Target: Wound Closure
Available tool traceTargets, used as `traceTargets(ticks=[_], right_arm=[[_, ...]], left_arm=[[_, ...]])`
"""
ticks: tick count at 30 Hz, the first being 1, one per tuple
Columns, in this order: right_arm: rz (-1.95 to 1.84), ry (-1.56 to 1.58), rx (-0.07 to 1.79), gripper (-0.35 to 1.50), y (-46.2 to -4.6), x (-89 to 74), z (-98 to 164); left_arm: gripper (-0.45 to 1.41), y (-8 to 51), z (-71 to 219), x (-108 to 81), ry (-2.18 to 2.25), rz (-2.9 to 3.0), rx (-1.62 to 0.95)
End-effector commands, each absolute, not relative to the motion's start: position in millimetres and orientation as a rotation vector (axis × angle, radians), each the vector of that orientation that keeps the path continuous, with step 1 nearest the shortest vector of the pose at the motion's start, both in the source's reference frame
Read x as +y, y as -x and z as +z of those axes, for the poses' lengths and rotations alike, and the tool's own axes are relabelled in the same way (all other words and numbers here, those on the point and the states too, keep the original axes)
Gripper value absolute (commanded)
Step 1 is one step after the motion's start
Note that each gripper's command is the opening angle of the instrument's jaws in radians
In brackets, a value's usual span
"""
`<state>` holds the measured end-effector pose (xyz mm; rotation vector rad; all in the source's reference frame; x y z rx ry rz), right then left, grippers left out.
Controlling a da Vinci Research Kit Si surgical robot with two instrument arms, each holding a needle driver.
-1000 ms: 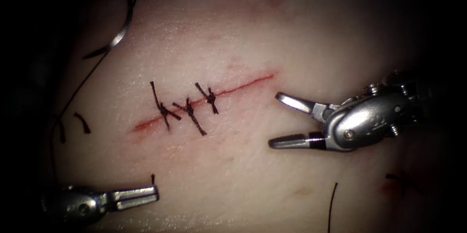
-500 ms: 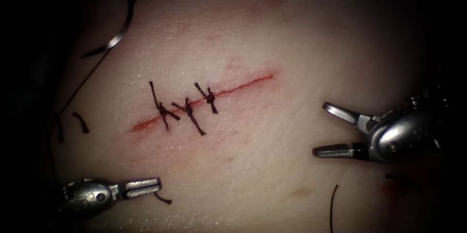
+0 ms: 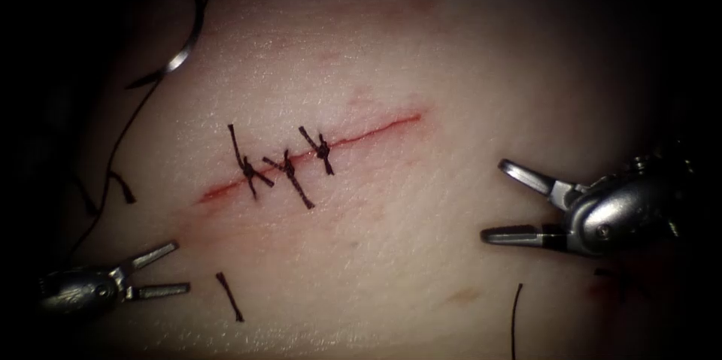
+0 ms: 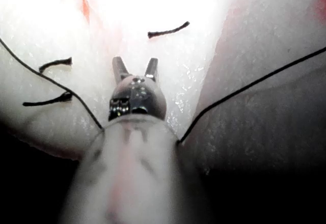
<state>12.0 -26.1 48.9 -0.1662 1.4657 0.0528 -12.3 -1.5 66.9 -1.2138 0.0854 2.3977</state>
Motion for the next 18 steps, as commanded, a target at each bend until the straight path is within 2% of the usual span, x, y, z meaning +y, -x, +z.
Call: traceTargets(ticks=[1,4,5,6,11,12,15,16,17,18], right_arm=[[0.074,0.137,1.446,1.35,-12.0,-26.9,49.3],[0.111,0.134,1.402,1.19,-11.6,-27.1,49.1],[0.123,0.136,1.388,1.19,-11.5,-27.1,49.1],[0.132,0.142,1.368,1.11,-11.4,-27.1,49.0],[0.179,0.173,1.240,0.56,-11.1,-27.1,48.5],[0.179,0.170,1.217,0.40,-11.1,-27.0,48.4],[0.181,0.159,1.178,0.34,-11.1,-26.4,48.0],[0.175,0.148,1.162,0.35,-11.1,-26.1,47.8],[0.172,0.139,1.148,0.42,-11.2,-25.8,47.7],[0.169,0.131,1.138,0.62,-11.2,-25.5,47.5]], left_arm=[[0.54,13.0,67.1,-1.8,1.234,2.392,0.066],[0.52,13.6,65.4,-2.3,1.291,2.369,0.008],[0.51,13.9,64.7,-2.3,1.319,2.352,-0.005],[0.49,14.3,63.9,-2.4,1.355,2.329,-0.022],[0.36,16.4,59.8,-1.9,1.476,2.202,-0.093],[0.27,16.9,58.8,-1.6,1.487,2.173,-0.106],[0.04,17.5,56.4,-0.5,1.520,2.107,-0.139],[0.02,17.6,55.7,-0.2,1.535,2.096,-0.149],[0.02,17.6,55.1,0.1,1.545,2.084,-0.152],[0.04,17.6,54.4,0.5,1.556,2.070,-0.158]])
